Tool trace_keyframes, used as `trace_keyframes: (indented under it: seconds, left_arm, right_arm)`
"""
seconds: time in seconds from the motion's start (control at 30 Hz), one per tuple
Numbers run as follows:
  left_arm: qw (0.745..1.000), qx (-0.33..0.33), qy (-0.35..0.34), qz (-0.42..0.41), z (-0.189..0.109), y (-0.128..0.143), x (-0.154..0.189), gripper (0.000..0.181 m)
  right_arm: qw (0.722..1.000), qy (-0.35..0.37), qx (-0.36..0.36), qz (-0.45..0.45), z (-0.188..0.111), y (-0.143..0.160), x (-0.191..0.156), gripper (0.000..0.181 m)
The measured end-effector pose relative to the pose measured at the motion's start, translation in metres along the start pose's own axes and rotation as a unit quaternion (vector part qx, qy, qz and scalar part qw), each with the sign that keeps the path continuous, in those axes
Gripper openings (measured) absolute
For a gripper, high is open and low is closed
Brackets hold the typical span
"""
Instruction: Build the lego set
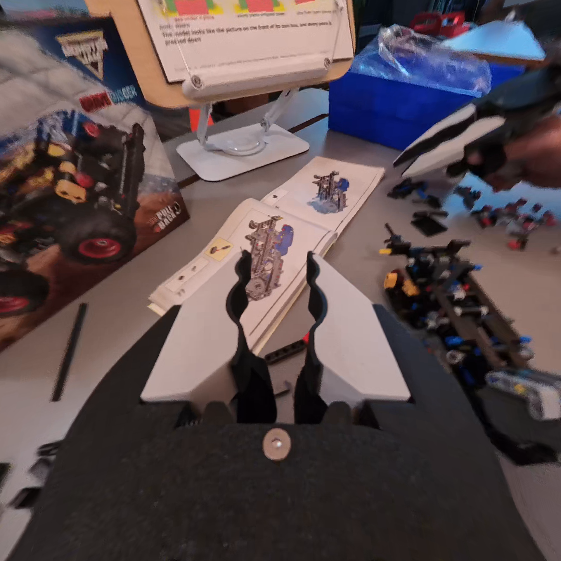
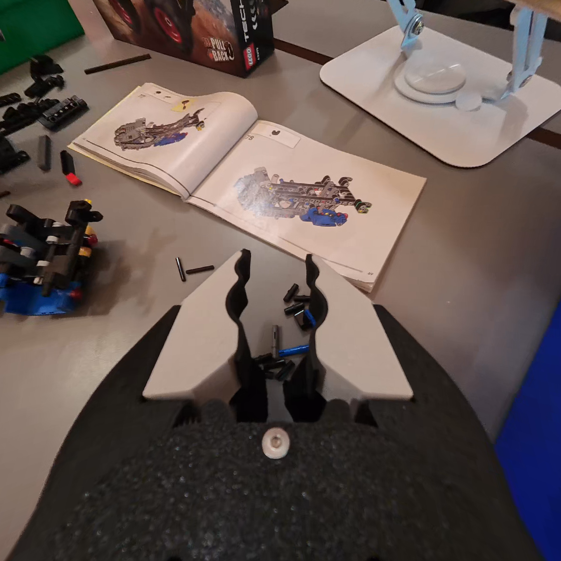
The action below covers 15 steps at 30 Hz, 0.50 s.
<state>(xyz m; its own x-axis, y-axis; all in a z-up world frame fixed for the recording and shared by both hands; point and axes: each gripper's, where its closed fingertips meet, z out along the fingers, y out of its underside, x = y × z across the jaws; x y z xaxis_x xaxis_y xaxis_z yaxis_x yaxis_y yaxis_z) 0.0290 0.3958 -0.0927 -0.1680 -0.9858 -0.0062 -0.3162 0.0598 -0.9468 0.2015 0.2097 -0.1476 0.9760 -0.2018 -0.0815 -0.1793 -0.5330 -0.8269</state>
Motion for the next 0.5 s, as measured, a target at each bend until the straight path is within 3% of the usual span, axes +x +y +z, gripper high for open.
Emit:
trace_keyframes:
  seconds: [0.03,0.13,0.5]
  left_arm:
    - [0.999,0.004,-0.018,0.036,-0.004,0.004,-0.002,0.03]
    - [0.994,-0.004,-0.065,0.09,-0.006,0.014,-0.011,0.023]
    - [0.996,-0.046,-0.031,0.075,0.009,0.037,0.003,0.024]
  right_arm:
    - [1.0,0.002,0.004,-0.004,-0.001,-0.002,0.001,0.036]
    - [0.999,0.028,0.003,-0.015,0.0,0.0,0.012,0.035]
    - [0.999,0.008,-0.003,-0.031,0.004,0.003,0.003,0.035]
